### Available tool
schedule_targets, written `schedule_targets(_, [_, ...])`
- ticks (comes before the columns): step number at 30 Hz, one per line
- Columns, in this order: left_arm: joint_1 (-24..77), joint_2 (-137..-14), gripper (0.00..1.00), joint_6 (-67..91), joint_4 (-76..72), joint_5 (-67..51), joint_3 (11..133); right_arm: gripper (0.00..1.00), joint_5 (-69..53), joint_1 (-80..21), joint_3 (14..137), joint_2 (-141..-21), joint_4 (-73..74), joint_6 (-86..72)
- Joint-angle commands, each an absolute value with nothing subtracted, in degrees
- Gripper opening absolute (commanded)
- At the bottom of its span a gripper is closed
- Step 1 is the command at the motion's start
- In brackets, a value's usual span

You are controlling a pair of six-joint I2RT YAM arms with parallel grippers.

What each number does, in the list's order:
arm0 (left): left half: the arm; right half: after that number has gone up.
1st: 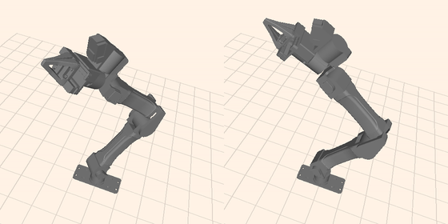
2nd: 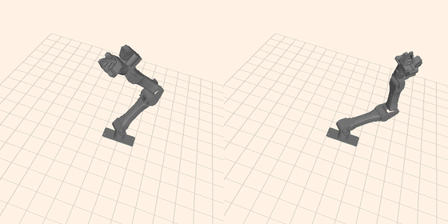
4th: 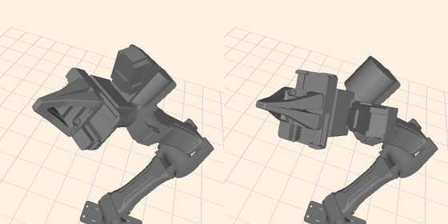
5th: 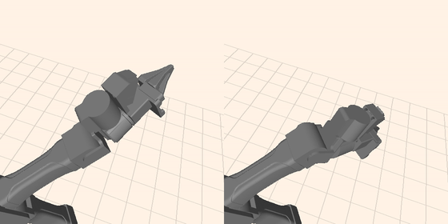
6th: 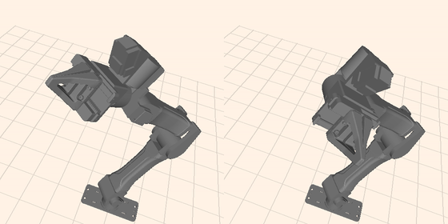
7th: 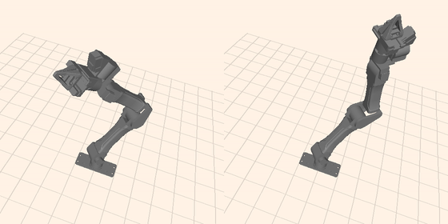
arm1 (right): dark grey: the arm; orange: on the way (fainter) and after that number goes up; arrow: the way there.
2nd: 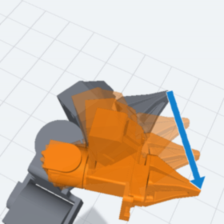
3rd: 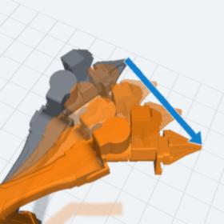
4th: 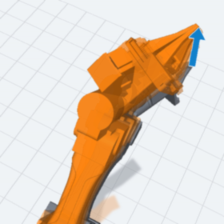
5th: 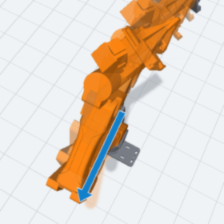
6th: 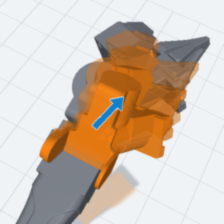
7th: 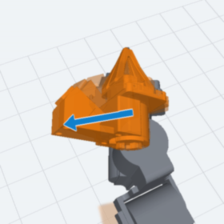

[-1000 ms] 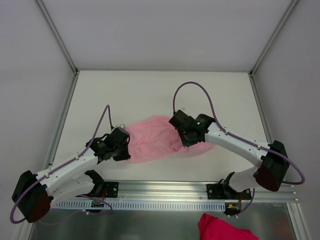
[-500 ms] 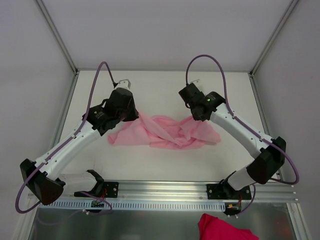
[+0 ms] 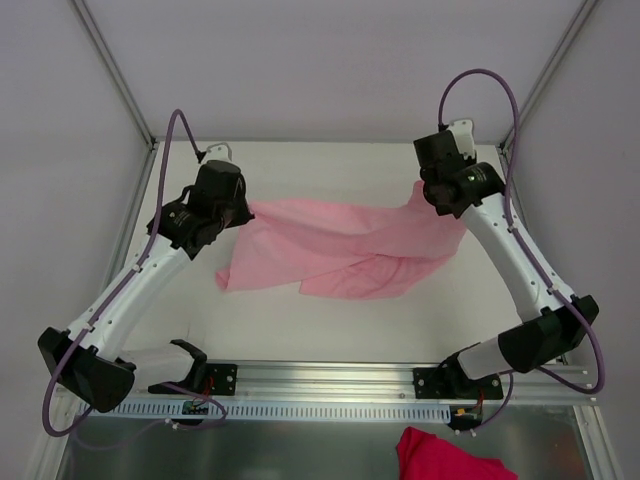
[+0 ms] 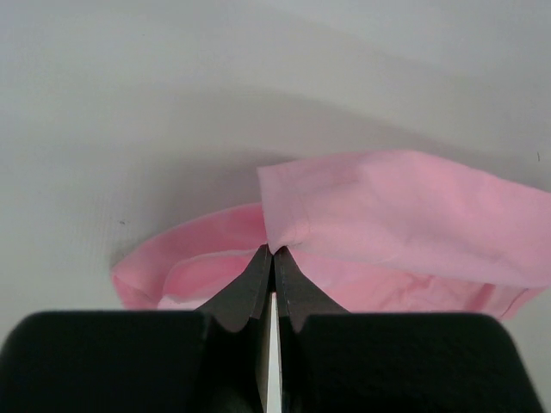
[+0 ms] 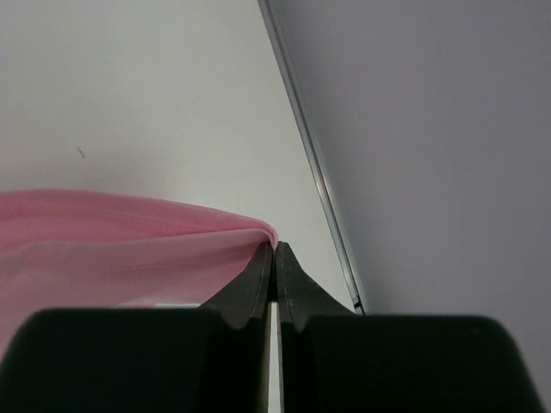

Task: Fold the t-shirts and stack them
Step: Flatten out the tshirt

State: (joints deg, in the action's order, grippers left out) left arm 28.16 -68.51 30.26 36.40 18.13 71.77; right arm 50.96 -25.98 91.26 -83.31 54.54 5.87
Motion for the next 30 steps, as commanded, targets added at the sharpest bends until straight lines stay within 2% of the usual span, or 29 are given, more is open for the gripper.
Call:
schedule_targets(1, [26.2, -67.0, 0.0, 29.2, 35.5, 21.2, 75.1, 0.01, 56.8, -23.5, 98.8, -83.9, 51.4, 7.4])
schedule_targets(7, [23.6, -68.9, 0.0, 27.2, 31.8, 21.4, 80.0, 0.01, 58.1, -20.7, 110.5, -90.7, 50.4, 10.2])
schedule_targets(9, [23.3, -70.5, 0.0, 26.0, 30.0, 21.0, 83.8, 0.01, 57.7, -20.0, 118.2, -93.6, 50.5, 10.9])
schedule_targets(14, [23.0, -74.2, 0.0, 24.9, 30.8, 20.0, 91.7, 0.01, 56.2, -19.9, 123.5, -95.4, 51.8, 9.0])
schedule_targets(21, [23.0, -72.0, 0.0, 27.1, 32.3, 12.9, 88.6, 0.01, 52.3, -19.9, 120.2, -90.9, 52.5, 7.6])
schedule_targets(26, [23.0, -67.3, 0.0, 29.7, 34.2, -1.6, 78.5, 0.01, 29.4, -20.0, 113.2, -83.8, 58.4, -2.3])
schedule_targets(28, [24.0, -65.8, 0.0, 31.8, 34.5, -7.3, 75.2, 0.01, 24.7, -21.3, 103.8, -78.5, 57.8, -6.7])
schedule_targets(30, [25.5, -61.7, 0.0, 33.9, 35.1, -7.8, 69.3, 0.01, 21.2, -23.6, 97.6, -74.0, 57.7, -8.8])
